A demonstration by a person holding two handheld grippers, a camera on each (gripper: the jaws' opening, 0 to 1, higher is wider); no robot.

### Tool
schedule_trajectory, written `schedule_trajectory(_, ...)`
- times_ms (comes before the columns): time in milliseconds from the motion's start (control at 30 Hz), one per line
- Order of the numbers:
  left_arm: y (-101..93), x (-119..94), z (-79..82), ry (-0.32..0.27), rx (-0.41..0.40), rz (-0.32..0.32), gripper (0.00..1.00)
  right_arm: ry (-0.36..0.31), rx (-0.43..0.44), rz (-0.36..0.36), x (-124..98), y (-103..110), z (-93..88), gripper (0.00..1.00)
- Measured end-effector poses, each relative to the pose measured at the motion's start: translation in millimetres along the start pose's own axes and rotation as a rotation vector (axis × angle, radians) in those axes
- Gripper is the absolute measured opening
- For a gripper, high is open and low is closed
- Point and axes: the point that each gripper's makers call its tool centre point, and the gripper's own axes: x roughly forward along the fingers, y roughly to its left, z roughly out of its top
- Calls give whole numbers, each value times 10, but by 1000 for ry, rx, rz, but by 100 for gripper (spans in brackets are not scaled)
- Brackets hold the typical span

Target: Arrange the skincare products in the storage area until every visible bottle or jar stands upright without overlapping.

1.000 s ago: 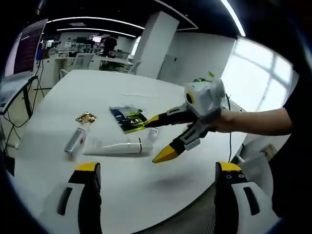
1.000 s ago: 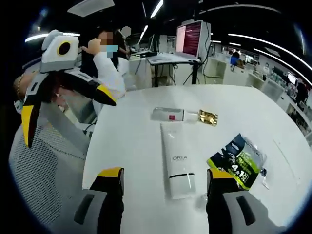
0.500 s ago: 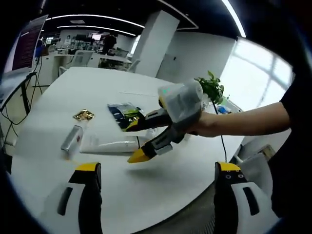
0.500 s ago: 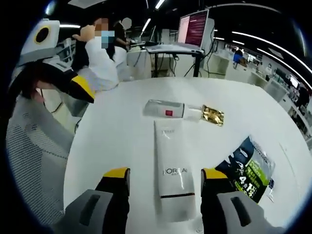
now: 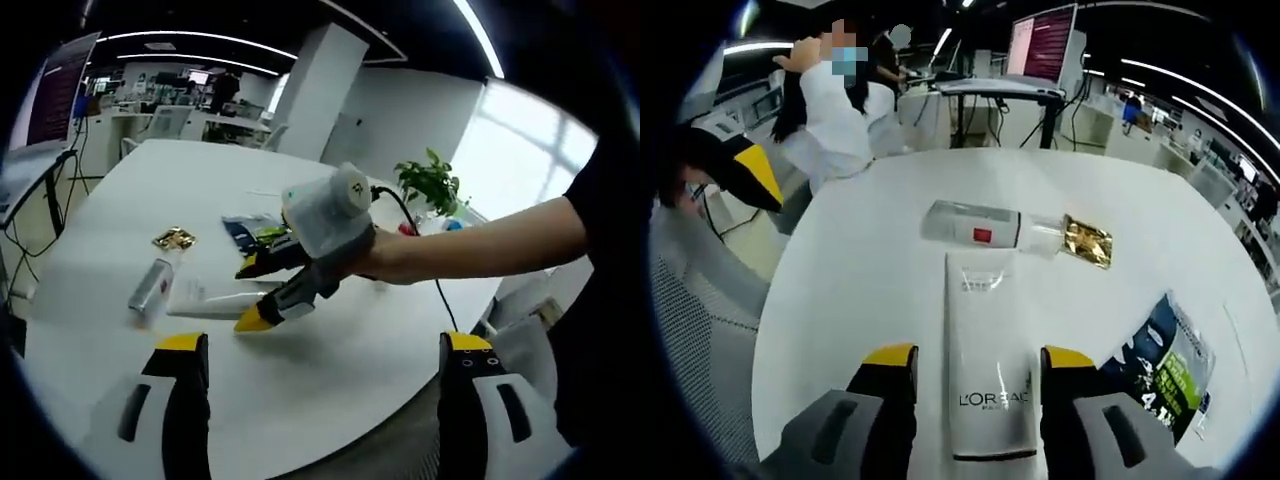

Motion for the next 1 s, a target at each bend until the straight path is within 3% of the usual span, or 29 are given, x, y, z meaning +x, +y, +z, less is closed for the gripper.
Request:
schedule_trajectory(133,-3,-2,10,-7,-6,-1,87,3,19,-5,43,-42,-17,45)
schedule_trajectory(233,-17,-3,9,-5,-5,-4,87,16,-9,-81,9,-192,-60,26)
schedule_trajectory(267,-17,-3,10,-5,-5,-3,87,6,34,-45,33,-105,-57,26)
schedule_trajectory(333,-16,-7,12,-7,-4,-3,87,1,-38,-50,37,-102,-42,24)
schedule_trajectory(633,-2,-70,59,-40,-36,-5,87,-1,-33,-29,-108,132,-151,22)
schedule_trajectory(800,41,-107,105,-65,-67,-3,87,-44,-4,-22,-251,250,-175,22)
schedule_trajectory(1000,44,-134,150,-86,-97,4,86,-122,48,-46,-487,291,-74,22)
